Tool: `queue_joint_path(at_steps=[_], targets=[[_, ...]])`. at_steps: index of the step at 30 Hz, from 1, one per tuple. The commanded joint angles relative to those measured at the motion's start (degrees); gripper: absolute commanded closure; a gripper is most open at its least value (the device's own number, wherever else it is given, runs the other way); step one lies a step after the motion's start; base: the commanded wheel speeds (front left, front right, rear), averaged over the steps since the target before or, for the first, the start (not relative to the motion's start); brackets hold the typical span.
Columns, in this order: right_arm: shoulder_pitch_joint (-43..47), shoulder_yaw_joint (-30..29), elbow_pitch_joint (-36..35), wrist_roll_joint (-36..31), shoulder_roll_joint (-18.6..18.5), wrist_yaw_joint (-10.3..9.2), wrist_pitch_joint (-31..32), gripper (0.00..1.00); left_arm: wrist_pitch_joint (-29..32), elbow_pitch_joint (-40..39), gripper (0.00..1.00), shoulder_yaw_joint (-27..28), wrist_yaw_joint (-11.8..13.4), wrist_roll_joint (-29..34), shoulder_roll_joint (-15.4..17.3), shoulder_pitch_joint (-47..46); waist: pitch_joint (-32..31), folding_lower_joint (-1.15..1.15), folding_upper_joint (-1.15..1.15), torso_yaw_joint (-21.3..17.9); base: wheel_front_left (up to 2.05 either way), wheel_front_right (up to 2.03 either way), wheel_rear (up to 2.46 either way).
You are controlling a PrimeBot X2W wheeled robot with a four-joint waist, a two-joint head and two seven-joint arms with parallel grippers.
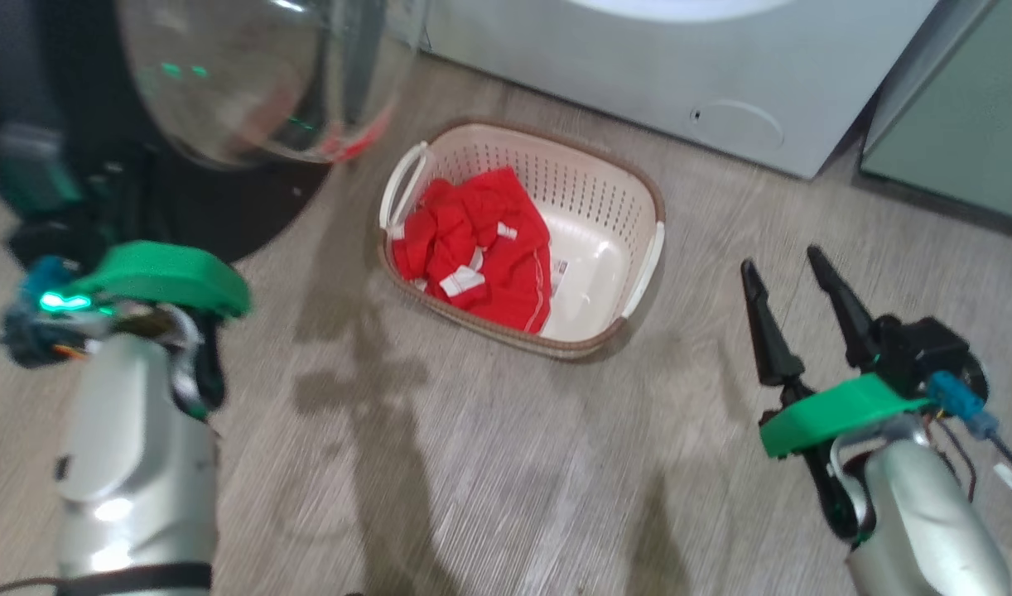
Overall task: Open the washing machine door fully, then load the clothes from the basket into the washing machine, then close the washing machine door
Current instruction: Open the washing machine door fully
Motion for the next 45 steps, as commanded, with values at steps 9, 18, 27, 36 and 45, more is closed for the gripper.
queue_joint_path(at_steps=[9, 18, 27, 36, 45], targets=[[-2.74, 1.64, -3.57, -1.61, -1.28, 0.00, 0.66, 0.00, -0.29, -0.98, 1.00, 10.39, -2.88, 3.64, 4.37, -5.18, 5.24, 0.00, 0.00, -0.59, 0.00, 0.00, 0.00], [-3.31, 1.42, -6.05, -2.06, -2.45, 0.00, 1.96, 0.00, -0.29, 1.25, 1.00, 17.14, -4.84, 5.72, 6.06, -9.65, 10.12, 0.00, 0.00, -0.86, 0.00, 0.00, 0.00], [-3.26, 0.61, -7.78, -2.26, -3.40, 0.00, 2.75, 0.00, -0.29, 3.86, 1.00, 23.28, -5.72, 7.23, 9.34, -13.08, 12.80, 0.00, 0.00, -1.49, 0.00, 0.00, 0.00], [-3.43, 0.65, -7.65, -2.41, -3.08, 0.00, 2.78, 0.00, -0.29, 3.61, 1.00, 26.73, -6.38, 8.82, 9.24, -14.03, 12.77, 0.00, 0.00, -1.82, 0.00, 0.00, 0.00], [-3.51, 1.04, -3.61, -1.35, -1.63, 0.00, 1.25, 0.00, -0.29, 1.29, 1.00, 26.55, -8.23, 11.99, 6.93, -10.13, 7.65, 0.00, 0.00, -2.54, 0.00, 0.00, 0.00]])
